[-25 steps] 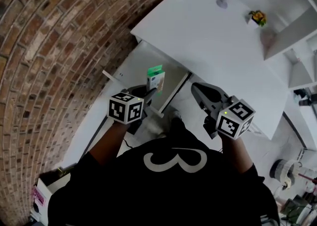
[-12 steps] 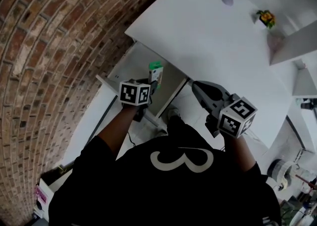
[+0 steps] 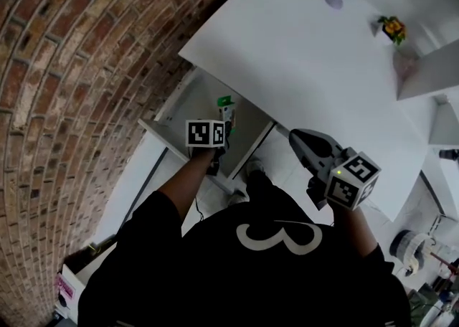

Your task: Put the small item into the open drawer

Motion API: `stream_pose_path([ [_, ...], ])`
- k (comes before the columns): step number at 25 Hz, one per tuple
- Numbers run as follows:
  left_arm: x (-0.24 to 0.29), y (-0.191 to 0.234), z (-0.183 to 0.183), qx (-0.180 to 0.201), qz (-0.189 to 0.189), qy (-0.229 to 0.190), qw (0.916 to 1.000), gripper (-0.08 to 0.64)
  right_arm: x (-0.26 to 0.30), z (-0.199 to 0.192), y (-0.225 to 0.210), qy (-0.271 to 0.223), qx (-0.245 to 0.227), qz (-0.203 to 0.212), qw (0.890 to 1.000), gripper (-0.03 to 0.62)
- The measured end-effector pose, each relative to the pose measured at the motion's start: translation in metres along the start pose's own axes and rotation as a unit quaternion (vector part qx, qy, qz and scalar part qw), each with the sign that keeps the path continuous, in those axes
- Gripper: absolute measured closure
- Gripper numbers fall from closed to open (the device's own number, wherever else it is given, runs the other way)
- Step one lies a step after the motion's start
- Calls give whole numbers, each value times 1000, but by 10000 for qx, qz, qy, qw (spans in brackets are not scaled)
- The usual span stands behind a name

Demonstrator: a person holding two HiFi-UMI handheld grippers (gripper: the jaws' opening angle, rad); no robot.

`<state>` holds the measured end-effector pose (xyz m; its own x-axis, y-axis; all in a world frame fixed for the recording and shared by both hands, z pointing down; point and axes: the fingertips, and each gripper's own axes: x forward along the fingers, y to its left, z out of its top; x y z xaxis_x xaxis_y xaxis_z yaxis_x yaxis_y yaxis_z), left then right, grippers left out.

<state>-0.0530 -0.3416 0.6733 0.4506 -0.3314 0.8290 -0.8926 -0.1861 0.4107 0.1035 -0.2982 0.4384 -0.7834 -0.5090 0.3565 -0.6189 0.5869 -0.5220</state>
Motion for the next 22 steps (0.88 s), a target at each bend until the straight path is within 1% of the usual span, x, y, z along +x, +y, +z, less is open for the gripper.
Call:
stream_pose_path([
  [6, 30, 18, -14, -74, 321, 334, 9989, 469, -4, -14, -12, 108, 140, -169, 9997, 581],
  [9, 39, 28, -22, -2, 559, 561, 9969, 469, -5, -21, -18, 126, 256, -236, 9993, 581],
  [12, 47, 32, -29, 52, 705, 738, 9948, 469, -9, -26, -23, 113, 341, -297, 9989, 581],
  [16, 53, 36, -29, 128, 823, 756, 9937, 468, -11, -31, -27, 102, 457, -316, 9984, 581],
  [22, 55, 37, -28, 197, 933, 812, 9921, 466, -9, -35, -29, 113, 477, -318, 9983, 581],
])
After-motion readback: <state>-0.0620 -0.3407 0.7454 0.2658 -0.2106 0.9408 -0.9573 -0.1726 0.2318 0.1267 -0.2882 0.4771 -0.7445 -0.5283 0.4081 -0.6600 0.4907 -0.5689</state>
